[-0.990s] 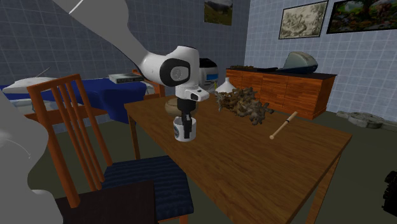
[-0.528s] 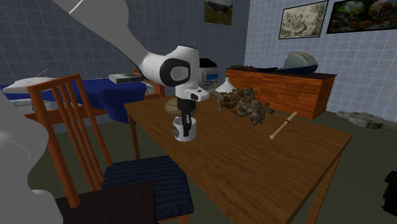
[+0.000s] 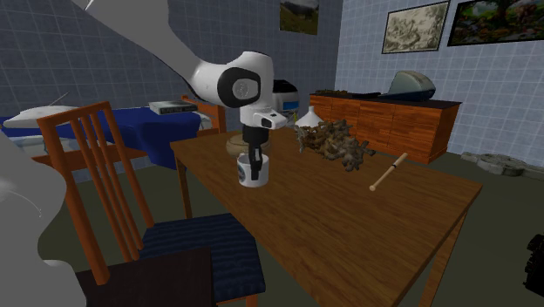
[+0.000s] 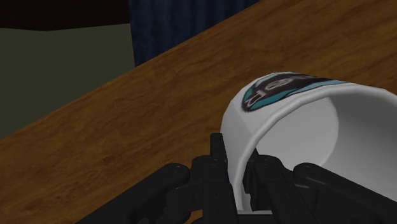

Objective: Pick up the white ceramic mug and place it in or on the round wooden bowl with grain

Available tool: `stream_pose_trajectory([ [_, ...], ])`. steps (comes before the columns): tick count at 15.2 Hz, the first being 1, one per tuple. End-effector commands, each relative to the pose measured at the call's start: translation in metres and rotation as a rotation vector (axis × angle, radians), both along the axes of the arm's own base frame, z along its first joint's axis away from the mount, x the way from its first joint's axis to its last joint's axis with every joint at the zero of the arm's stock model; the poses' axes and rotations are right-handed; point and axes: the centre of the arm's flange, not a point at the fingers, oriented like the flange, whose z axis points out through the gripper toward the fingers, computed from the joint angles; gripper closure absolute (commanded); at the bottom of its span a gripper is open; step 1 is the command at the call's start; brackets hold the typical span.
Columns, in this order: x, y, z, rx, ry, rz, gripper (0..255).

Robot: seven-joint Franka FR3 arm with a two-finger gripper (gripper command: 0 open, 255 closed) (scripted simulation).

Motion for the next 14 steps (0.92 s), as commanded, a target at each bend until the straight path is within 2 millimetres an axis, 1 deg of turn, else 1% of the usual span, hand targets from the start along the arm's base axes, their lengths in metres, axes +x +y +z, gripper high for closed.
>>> stream_pose_trajectory([
  [1,0.0,0.001,0.011,0.0,0.0,0.0,255],
  [14,0.0,0.001,0.08,0.0,0.0,0.0,255],
])
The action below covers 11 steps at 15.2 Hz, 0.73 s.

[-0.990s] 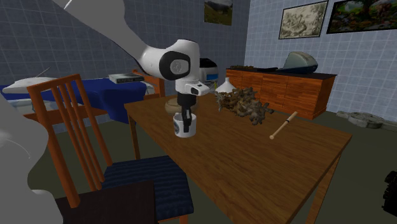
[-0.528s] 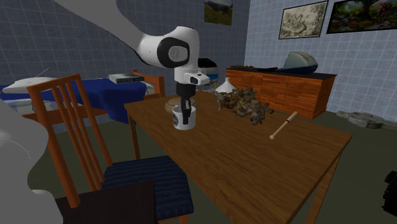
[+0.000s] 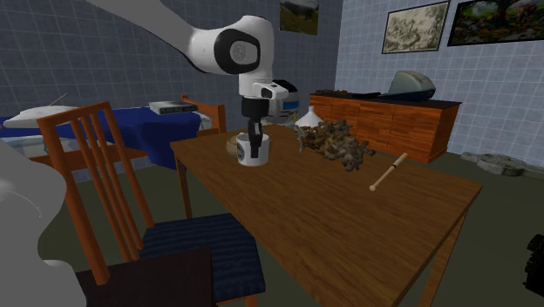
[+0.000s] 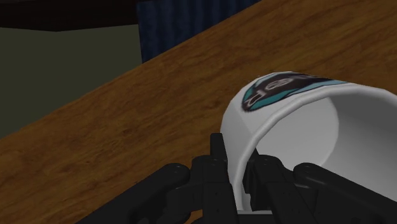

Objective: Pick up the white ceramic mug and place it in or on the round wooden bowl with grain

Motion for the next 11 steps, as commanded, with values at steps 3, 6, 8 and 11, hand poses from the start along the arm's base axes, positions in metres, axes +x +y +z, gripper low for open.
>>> stream_pose_trajectory([
  [3,-0.001,0.0,0.022,0.0,0.0,0.0,255],
  [6,-0.001,0.0,0.038,0.0,0.0,0.0,255],
  [8,-0.001,0.0,0.048,0.0,0.0,0.0,255],
  [11,-0.001,0.0,0.064,0.0,0.0,0.0,255],
])
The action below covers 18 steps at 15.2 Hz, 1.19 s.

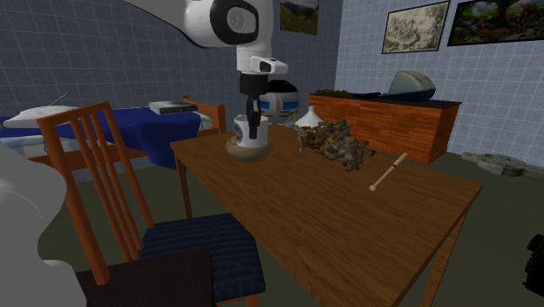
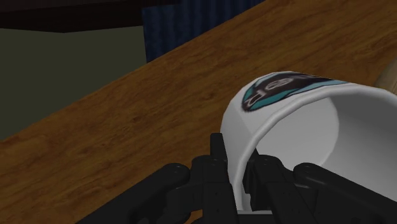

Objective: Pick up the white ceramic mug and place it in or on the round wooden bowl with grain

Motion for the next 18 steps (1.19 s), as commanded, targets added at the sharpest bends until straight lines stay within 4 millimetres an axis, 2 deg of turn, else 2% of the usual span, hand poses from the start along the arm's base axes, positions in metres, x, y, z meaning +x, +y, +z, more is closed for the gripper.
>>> stream_pose_trajectory([
  [1,0.001,0.0,0.01,0.0,0.0,0.0,255],
  [2,0.001,0.0,0.012,0.0,0.0,0.0,255],
  [18,0.021,0.21,0.02,0.0,0.0,0.0,255],
])
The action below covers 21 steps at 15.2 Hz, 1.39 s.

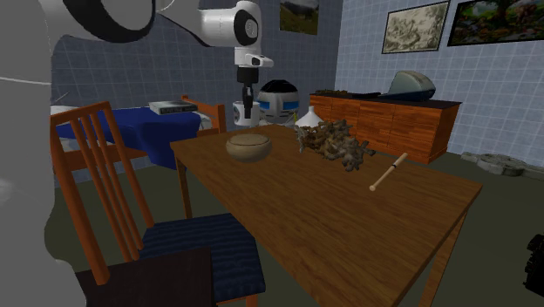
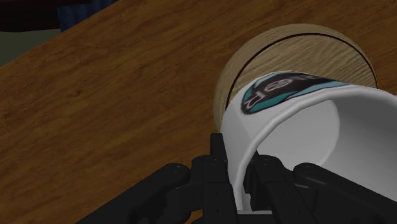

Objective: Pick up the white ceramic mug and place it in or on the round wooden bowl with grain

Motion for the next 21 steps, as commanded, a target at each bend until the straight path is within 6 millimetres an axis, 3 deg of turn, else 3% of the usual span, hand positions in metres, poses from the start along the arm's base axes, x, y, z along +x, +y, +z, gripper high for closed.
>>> stream_pose_trajectory([
  [1,0.003,0.024,0.002,0.0,-0.001,-0.003,255],
  [4,0.008,0.071,0.004,0.0,-0.001,-0.003,255],
  [19,0.008,0.071,-0.076,0.0,-0.001,-0.003,255],
  [21,0.008,0.071,-0.077,0.0,-0.001,-0.003,255],
])
